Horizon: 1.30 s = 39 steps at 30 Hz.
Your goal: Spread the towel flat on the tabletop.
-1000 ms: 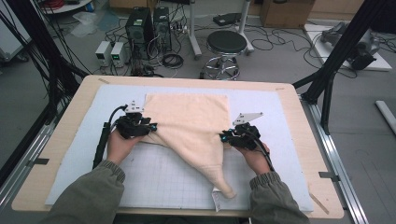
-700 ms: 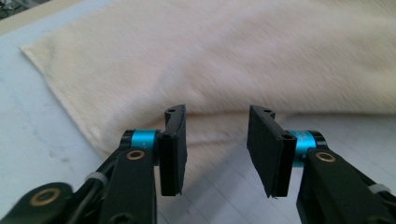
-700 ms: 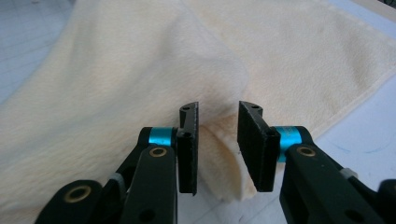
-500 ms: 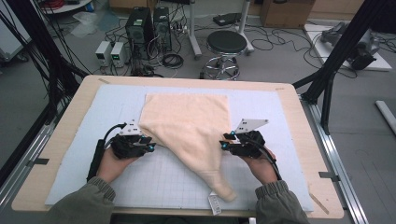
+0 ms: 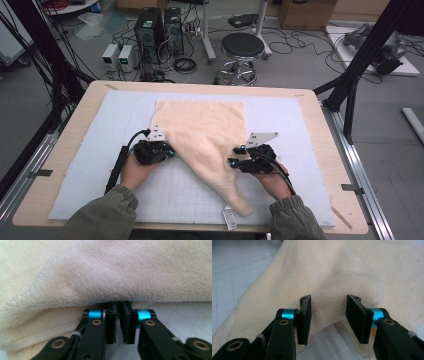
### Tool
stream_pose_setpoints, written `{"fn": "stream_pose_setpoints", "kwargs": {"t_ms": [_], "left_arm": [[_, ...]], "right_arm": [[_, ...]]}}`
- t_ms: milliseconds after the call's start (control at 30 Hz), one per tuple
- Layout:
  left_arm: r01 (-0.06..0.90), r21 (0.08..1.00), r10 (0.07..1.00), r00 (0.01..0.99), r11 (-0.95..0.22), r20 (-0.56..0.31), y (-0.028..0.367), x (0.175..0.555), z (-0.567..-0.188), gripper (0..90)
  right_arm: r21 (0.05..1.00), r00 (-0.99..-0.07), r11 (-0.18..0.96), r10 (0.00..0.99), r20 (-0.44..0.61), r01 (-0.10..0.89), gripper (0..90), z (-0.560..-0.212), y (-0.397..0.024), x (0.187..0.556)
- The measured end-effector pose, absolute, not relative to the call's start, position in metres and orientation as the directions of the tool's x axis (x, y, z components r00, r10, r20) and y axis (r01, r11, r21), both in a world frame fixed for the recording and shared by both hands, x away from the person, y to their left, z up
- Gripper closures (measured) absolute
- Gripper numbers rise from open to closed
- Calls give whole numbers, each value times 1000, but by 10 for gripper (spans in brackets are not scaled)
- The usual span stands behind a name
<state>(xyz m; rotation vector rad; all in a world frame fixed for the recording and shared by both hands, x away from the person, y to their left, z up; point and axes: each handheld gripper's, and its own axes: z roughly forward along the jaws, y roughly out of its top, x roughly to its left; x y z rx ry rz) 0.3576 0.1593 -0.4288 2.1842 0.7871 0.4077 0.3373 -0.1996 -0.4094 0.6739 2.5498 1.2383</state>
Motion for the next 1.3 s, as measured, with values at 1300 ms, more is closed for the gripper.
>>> {"fn": "stream_pose_setpoints", "kwargs": {"t_ms": [1300], "left_arm": [[462,786,734,679,-410,-17,257,329,-391,863]], "right_arm": [[771,-908,587,418,-26,248,554,-406,-187,326]]}}
